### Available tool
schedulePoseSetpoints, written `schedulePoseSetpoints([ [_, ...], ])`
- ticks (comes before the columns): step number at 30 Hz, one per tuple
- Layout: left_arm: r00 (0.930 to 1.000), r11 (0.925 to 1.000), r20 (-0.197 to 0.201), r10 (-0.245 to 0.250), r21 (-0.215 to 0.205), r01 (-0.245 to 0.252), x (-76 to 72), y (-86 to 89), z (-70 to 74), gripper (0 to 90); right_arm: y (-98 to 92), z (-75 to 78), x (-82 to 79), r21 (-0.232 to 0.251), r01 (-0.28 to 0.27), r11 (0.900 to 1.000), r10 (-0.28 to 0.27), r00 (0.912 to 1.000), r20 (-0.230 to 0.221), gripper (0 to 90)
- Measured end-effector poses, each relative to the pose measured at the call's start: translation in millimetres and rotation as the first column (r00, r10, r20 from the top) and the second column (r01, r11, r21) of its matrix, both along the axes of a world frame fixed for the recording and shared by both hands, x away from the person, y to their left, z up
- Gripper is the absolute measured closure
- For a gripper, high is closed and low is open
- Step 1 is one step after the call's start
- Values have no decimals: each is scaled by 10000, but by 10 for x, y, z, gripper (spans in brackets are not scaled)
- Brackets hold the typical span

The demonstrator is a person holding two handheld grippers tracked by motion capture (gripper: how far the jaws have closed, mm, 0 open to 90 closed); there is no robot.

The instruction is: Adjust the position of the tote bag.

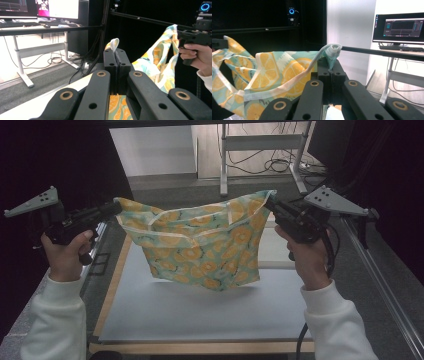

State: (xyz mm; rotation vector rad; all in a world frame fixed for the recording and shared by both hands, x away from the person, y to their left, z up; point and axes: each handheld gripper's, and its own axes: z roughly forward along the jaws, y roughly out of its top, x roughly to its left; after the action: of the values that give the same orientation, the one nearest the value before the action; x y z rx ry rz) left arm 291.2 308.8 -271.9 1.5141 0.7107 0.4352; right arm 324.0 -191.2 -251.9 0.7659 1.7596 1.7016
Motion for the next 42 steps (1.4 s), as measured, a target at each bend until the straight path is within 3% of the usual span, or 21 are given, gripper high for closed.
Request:
schedulePoseSetpoints([
  [6, 9998, 9998, -154, 92, 156, -90, -76, -35, -68, 900, 0, -51, 85, -17, -31, 10000, 31, 9997, -233, 884],
  [13, 9994, 9997, -338, -72, -214, 65, -78, -24, -168, 900, -23, -122, 142, 126, -61, 9999, 64, 9995, -297, 884],
  [20, 9985, 9995, -537, -140, -301, 124, -67, -19, -278, 900, -31, -184, 134, 54, -78, 10000, 80, 9994, -348, 882],
  [27, 9962, 9992, -846, -204, -348, 175, -47, -4, -409, 899, -54, -359, 101, -200, -150, 9997, 137, 9978, -655, 878],
  [42, 9926, 9987, -1160, -352, -400, 307, -48, -22, -576, 894, -115, -464, 45, -88, -203, 9998, 195, 9963, -834, 869],
])
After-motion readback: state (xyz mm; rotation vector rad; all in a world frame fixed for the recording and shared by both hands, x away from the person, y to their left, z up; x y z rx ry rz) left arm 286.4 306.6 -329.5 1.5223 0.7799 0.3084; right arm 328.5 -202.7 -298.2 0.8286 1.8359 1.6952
